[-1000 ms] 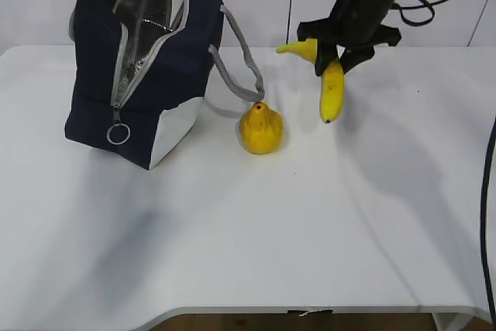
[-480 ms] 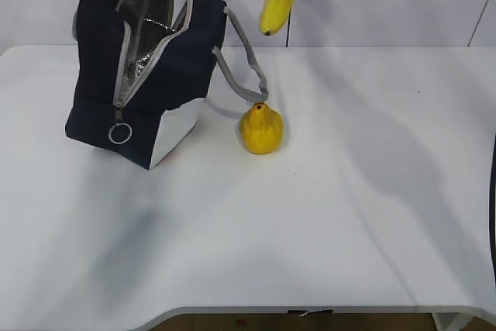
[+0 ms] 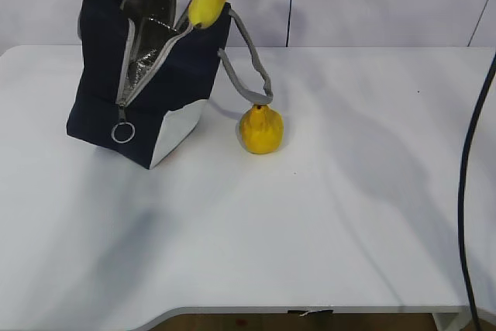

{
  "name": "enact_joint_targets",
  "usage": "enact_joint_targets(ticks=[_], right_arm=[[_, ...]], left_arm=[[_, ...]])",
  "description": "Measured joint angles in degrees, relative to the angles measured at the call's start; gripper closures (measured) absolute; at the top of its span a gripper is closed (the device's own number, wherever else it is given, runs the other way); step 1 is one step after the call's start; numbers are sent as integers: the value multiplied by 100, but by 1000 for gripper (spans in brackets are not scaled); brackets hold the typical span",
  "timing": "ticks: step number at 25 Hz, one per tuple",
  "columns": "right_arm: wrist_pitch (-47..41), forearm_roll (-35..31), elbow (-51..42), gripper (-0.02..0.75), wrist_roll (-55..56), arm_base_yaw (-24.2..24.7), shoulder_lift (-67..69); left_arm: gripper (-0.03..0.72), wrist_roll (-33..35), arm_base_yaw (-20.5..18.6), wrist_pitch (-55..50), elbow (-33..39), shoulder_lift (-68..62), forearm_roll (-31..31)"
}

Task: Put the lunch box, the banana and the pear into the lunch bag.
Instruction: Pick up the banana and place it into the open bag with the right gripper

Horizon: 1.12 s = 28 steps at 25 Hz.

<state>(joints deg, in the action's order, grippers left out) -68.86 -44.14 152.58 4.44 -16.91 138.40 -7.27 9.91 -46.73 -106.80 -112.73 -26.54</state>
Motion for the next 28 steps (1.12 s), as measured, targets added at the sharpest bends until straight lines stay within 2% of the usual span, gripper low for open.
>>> enact_joint_targets(ticks=[7, 12, 16, 21, 24, 28], right_arm=[[647, -147, 0, 426, -94, -476, 430], [1178, -157, 0, 423, -133, -579, 661], [1051, 285, 0, 395, -147, -579, 791], [646, 1086, 0, 295, -260, -579, 815], [622, 1117, 12, 206, -444, -579, 818], [438, 1137, 398, 164, -476, -579, 827]], left_arm=[[685, 0, 0, 0, 0, -3, -44], [685, 0, 0, 0, 0, -13, -44], [685, 0, 0, -32, 0, -25, -53], [685, 0, 0, -45, 0, -25, -104], [685, 0, 11, -45, 0, -25, -104], [685, 0, 11, -45, 0, -25, -104]])
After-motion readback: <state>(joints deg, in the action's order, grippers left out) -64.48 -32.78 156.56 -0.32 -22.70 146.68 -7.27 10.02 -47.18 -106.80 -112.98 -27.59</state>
